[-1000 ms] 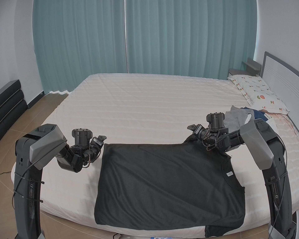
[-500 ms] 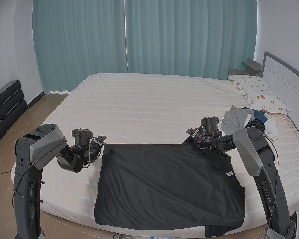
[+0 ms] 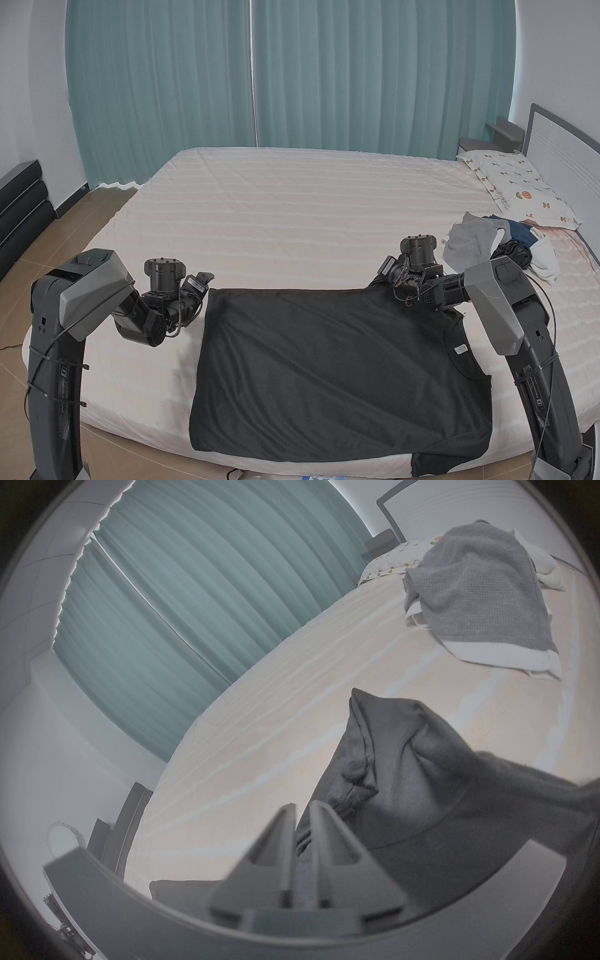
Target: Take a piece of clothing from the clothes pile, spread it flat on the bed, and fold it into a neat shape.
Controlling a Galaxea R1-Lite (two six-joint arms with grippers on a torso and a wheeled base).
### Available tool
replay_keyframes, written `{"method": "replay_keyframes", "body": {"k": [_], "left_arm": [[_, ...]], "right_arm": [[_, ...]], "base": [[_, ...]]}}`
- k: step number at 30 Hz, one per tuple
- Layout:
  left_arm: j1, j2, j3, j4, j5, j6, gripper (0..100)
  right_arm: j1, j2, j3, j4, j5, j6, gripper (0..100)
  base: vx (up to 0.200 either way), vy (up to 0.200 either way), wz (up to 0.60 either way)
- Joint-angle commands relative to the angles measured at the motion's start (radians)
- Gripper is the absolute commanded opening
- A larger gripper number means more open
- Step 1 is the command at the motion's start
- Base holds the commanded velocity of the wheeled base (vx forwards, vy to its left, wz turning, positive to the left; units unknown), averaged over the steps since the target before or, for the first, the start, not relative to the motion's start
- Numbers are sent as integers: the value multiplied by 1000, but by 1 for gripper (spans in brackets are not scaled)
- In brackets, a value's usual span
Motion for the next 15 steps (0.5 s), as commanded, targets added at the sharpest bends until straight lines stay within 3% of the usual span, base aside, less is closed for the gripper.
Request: {"method": "replay_keyframes", "body": {"k": [1,7,9,15], "left_arm": [[0,-1,1,0,-1,0,100],[0,-1,-1,0,-1,0,100],[0,0,-1,0,-1,0,100],[0,0,-1,0,-1,0,100]], "right_arm": [[-4,-11,1,1,-3,-1,0],[-41,-51,1,2,-26,-30,0],[-87,-105,31,1,-26,-96,0],[-129,-163,166,-2,-12,-190,0]], "base": [[0,0,0],[0,0,0],[0,0,0],[0,0,0]]}}
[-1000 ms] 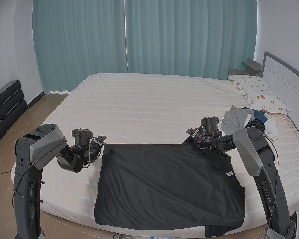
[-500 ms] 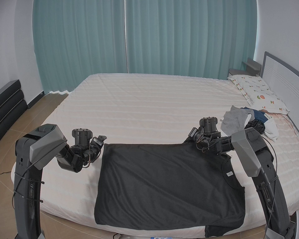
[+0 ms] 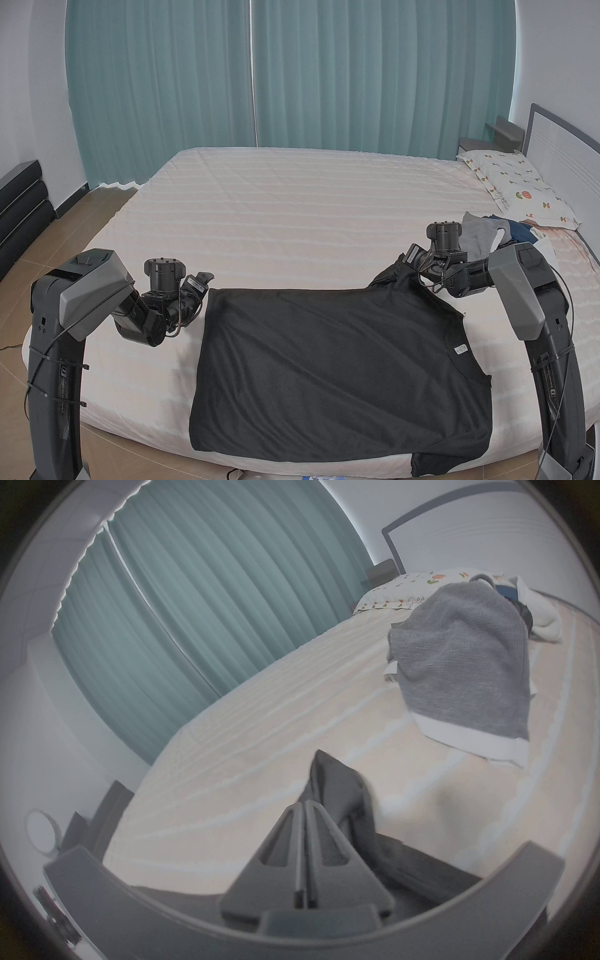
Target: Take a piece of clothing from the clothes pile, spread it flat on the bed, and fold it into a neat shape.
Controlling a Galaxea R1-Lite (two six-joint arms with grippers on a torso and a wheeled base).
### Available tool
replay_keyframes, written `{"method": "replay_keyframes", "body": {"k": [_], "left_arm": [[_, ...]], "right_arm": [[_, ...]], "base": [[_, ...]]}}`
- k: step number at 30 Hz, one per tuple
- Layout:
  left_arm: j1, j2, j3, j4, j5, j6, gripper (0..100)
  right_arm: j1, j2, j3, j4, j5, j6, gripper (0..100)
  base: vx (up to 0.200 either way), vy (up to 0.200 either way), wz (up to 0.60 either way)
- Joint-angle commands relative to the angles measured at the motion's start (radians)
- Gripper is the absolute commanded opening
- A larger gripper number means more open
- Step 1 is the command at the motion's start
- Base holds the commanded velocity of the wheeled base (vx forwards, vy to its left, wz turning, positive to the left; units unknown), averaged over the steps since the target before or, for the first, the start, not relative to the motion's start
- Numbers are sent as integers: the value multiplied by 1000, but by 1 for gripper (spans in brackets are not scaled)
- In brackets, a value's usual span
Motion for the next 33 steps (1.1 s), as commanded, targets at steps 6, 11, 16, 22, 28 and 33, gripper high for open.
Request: {"method": "replay_keyframes", "body": {"k": [6,11,16,22,28,33], "left_arm": [[0,0,0,0,0,0,100],[0,0,0,0,0,0,100],[0,0,0,0,0,0,100],[0,0,0,0,0,0,100],[0,0,1,-2,2,0,100],[0,0,1,-2,2,0,100]], "right_arm": [[-61,-73,197,-69,27,-152,100],[-59,-47,234,-146,37,-220,100],[-50,-22,233,-146,37,-223,100],[-52,28,202,-144,20,-266,0],[-70,38,156,-149,11,-263,0],[-81,50,148,-150,11,-263,0]], "base": [[0,0,0],[0,0,0],[0,0,0],[0,0,0],[0,0,0],[0,0,0]]}}
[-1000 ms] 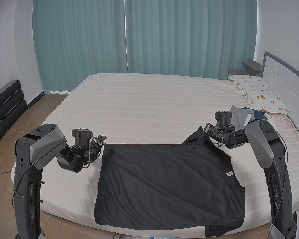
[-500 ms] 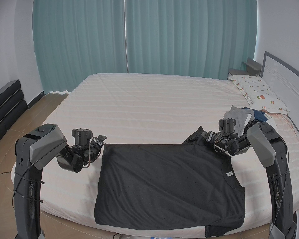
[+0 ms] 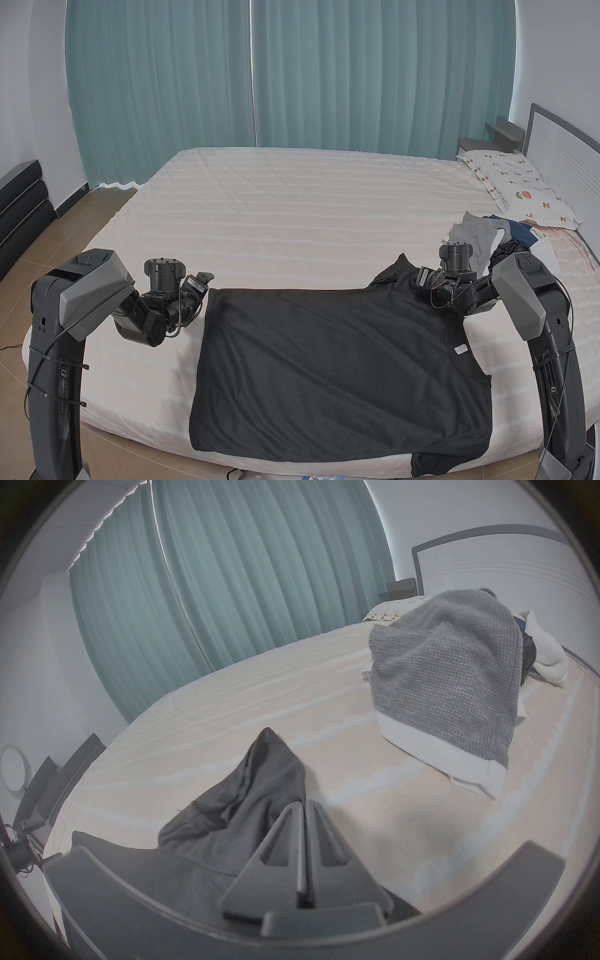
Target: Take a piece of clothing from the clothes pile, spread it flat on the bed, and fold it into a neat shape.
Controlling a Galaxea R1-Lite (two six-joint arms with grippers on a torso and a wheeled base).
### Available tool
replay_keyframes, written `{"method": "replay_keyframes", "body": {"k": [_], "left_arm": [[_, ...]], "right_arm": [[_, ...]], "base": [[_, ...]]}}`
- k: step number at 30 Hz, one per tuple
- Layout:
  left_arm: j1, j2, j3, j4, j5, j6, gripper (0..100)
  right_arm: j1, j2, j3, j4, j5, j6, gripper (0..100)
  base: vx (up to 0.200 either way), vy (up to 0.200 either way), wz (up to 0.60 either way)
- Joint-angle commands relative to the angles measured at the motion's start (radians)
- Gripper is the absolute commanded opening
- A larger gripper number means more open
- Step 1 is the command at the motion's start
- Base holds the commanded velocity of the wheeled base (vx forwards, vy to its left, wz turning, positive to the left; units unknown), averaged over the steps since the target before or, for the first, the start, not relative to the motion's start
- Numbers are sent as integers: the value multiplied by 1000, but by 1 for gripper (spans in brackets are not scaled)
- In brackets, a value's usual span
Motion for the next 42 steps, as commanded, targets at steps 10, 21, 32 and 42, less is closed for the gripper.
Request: {"method": "replay_keyframes", "body": {"k": [10,21,32,42], "left_arm": [[0,0,0,-1,0,0,100],[0,0,0,-1,0,0,100],[0,0,0,-1,0,1,100],[0,0,0,-1,0,0,100]], "right_arm": [[-32,30,-47,-4,0,3,0],[-56,101,-122,-17,-37,2,0],[-56,118,-152,-22,-38,3,100],[-72,-16,-86,-25,-37,51,100]], "base": [[0,0,0],[0,0,0],[0,0,0],[0,0,0]]}}
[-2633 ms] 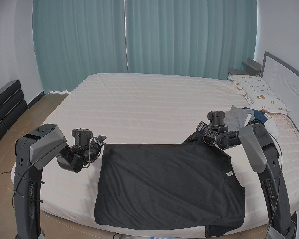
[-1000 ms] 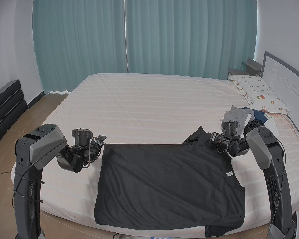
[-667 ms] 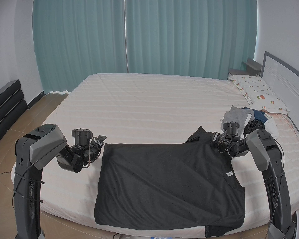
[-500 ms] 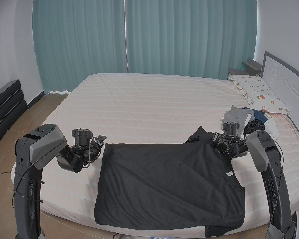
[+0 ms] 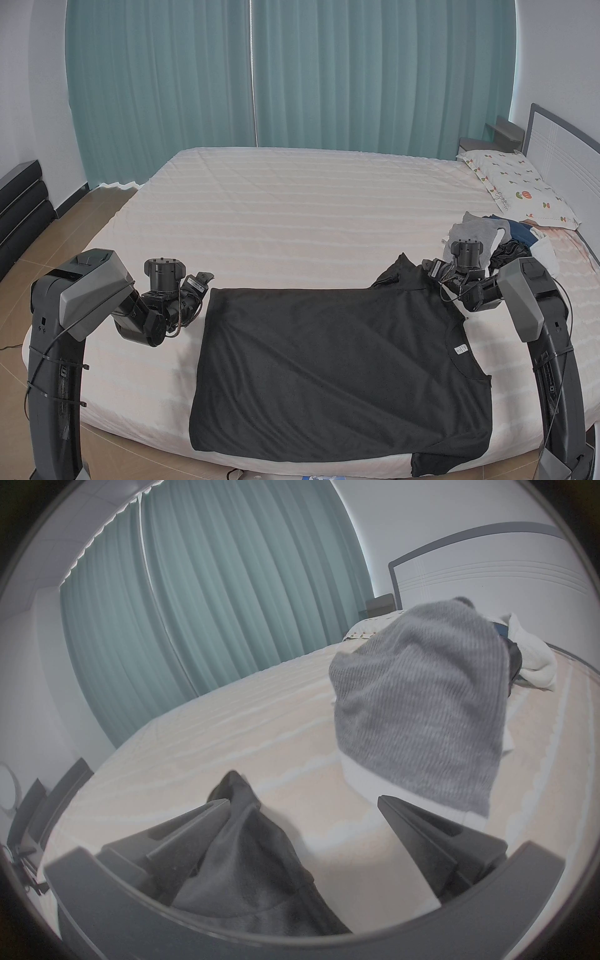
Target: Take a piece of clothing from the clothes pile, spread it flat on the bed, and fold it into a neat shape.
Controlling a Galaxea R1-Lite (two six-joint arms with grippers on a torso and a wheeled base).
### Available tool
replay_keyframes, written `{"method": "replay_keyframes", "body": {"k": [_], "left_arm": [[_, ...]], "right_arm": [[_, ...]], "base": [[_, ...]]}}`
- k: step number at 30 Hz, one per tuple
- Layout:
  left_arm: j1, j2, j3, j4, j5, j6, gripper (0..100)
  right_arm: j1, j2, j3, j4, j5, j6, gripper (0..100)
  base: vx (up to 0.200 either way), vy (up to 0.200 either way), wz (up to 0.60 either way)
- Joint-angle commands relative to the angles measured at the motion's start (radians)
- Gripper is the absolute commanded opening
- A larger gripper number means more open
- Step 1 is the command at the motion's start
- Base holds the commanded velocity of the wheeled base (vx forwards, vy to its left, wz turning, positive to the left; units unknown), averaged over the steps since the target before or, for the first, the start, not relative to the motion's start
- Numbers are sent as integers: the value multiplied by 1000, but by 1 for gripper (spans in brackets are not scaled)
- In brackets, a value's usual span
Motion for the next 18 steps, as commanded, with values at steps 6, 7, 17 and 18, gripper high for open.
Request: {"method": "replay_keyframes", "body": {"k": [6,7,17,18], "left_arm": [[0,0,-1,0,0,-1,100],[0,0,0,1,0,-1,100],[1,-9,11,10,-15,-12,100],[0,-9,12,6,-14,-12,100]], "right_arm": [[-1,-209,289,-1,91,73,100],[-8,-221,344,1,111,70,100],[-44,-319,565,-99,163,68,100],[-46,-332,597,-108,164,74,100]], "base": [[0,0,0],[0,0,0],[0,0,0],[0,0,0]]}}
